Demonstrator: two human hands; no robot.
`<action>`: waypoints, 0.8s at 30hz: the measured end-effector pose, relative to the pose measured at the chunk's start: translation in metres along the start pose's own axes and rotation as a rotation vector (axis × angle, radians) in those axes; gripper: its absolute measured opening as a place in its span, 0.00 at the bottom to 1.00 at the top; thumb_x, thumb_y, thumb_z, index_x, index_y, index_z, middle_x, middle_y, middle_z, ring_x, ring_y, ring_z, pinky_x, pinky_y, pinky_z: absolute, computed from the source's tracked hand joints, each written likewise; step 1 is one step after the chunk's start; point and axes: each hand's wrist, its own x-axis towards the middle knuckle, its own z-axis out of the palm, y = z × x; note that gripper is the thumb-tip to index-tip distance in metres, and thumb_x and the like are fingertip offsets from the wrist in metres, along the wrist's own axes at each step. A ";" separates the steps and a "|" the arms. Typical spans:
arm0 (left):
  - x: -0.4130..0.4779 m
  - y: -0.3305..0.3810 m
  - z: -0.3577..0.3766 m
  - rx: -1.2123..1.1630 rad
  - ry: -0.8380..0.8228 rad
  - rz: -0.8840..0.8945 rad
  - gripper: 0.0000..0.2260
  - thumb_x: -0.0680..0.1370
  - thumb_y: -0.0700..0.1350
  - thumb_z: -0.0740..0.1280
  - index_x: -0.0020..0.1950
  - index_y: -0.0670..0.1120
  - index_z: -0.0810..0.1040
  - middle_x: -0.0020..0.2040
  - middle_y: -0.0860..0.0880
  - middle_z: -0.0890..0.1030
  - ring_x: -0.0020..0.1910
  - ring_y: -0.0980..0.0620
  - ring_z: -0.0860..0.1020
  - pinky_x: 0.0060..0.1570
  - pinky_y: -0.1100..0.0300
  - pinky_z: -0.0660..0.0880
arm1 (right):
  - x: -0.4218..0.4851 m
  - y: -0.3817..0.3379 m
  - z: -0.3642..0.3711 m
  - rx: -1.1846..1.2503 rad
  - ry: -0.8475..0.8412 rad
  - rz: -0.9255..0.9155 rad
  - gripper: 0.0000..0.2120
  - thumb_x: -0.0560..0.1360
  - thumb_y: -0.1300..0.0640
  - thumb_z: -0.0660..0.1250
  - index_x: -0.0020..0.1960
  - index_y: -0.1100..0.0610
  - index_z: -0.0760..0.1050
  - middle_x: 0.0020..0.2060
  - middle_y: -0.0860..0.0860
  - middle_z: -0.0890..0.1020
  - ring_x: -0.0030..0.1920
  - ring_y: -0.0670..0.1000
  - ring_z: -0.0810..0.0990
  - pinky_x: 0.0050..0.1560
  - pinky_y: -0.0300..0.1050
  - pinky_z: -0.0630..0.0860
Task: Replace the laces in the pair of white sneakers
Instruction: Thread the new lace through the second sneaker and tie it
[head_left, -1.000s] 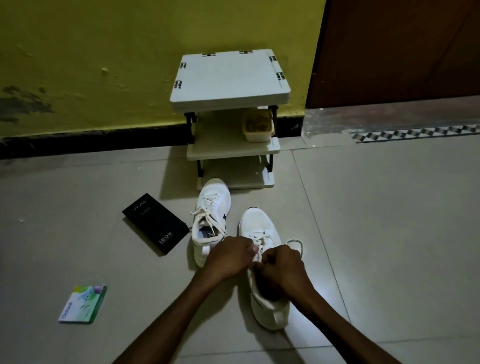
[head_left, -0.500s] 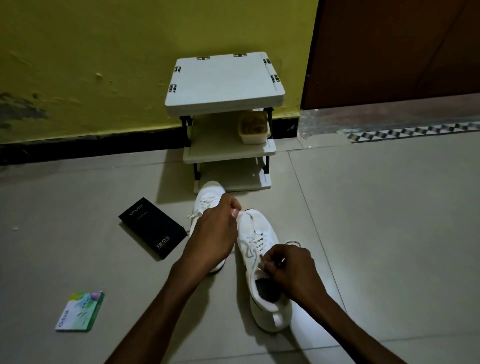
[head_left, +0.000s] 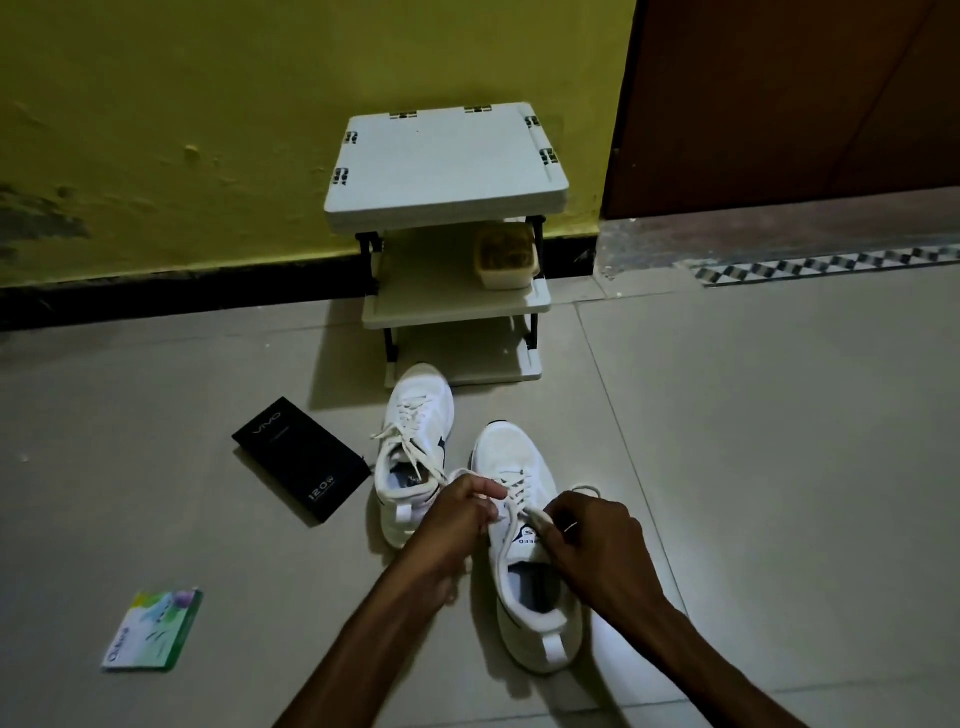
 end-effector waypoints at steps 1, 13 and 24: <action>0.000 -0.001 0.001 -0.099 0.002 -0.026 0.10 0.77 0.31 0.59 0.48 0.43 0.77 0.32 0.47 0.72 0.24 0.59 0.67 0.24 0.67 0.61 | 0.000 0.000 -0.001 0.024 -0.009 0.016 0.10 0.75 0.45 0.67 0.41 0.50 0.78 0.34 0.46 0.81 0.35 0.44 0.79 0.36 0.37 0.73; -0.012 0.042 -0.003 -0.886 -0.199 0.007 0.10 0.79 0.46 0.61 0.48 0.41 0.77 0.37 0.46 0.75 0.34 0.52 0.72 0.35 0.60 0.64 | 0.004 -0.036 -0.007 0.359 -0.047 -0.070 0.07 0.71 0.53 0.74 0.36 0.53 0.81 0.31 0.47 0.81 0.36 0.44 0.78 0.39 0.37 0.71; -0.012 0.003 0.001 -0.297 -0.054 0.134 0.07 0.80 0.43 0.65 0.53 0.45 0.83 0.48 0.47 0.85 0.46 0.55 0.82 0.43 0.67 0.76 | 0.010 -0.030 -0.007 0.386 -0.109 0.093 0.20 0.74 0.48 0.70 0.33 0.63 0.75 0.27 0.58 0.75 0.27 0.44 0.68 0.32 0.43 0.66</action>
